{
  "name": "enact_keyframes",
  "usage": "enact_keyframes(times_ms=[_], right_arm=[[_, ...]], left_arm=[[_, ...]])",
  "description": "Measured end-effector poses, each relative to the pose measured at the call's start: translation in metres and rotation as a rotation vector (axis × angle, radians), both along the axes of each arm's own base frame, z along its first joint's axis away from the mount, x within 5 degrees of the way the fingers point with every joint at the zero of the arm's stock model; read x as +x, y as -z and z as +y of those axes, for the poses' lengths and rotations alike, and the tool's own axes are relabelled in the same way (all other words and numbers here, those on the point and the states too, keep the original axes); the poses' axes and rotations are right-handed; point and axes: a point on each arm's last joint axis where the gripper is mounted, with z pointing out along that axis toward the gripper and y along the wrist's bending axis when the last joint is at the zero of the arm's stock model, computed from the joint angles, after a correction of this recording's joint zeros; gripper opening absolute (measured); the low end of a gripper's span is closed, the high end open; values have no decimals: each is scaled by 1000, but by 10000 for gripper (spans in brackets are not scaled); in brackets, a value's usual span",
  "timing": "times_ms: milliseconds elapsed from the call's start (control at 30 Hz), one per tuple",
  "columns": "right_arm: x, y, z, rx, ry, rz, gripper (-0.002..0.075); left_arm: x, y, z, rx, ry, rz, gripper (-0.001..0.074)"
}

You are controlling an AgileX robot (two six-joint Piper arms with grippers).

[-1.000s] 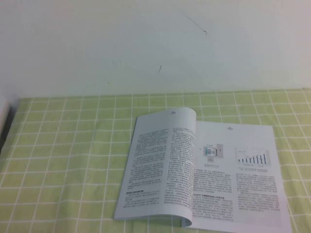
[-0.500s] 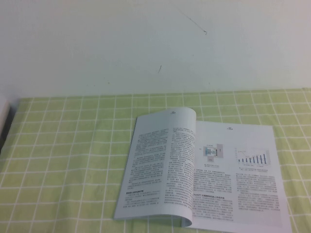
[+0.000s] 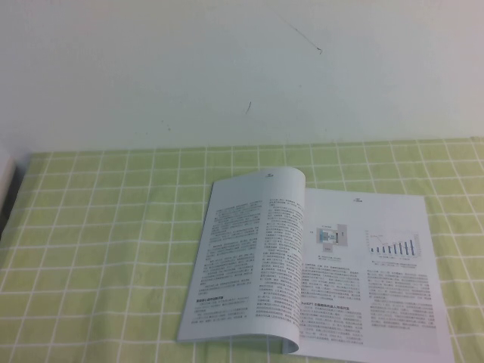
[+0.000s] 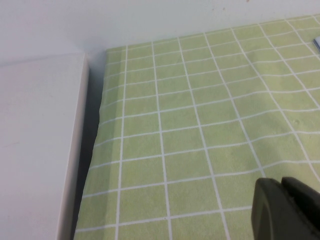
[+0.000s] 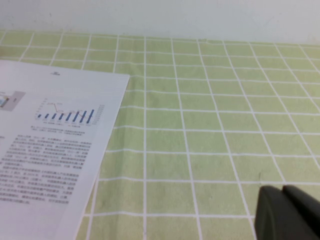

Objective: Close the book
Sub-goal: 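Close the open booklet and leave it lying on the table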

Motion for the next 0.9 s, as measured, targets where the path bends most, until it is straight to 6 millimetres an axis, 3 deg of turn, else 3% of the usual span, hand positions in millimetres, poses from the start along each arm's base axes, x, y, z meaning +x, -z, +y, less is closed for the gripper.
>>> enact_keyframes(times_ms=[367,700,900], right_arm=[[2,-3,0,-9,-3,-51,-3],[2,-53,4,-124,-52,-607,-3],[-2,-66,6,-131,-65,-761,-3]], left_arm=[[2,-6,0,21,6,-84,-4],[-2,-55,-3,26,35,-631,-4],[-5,-62,-4,24,40,-722,-3]])
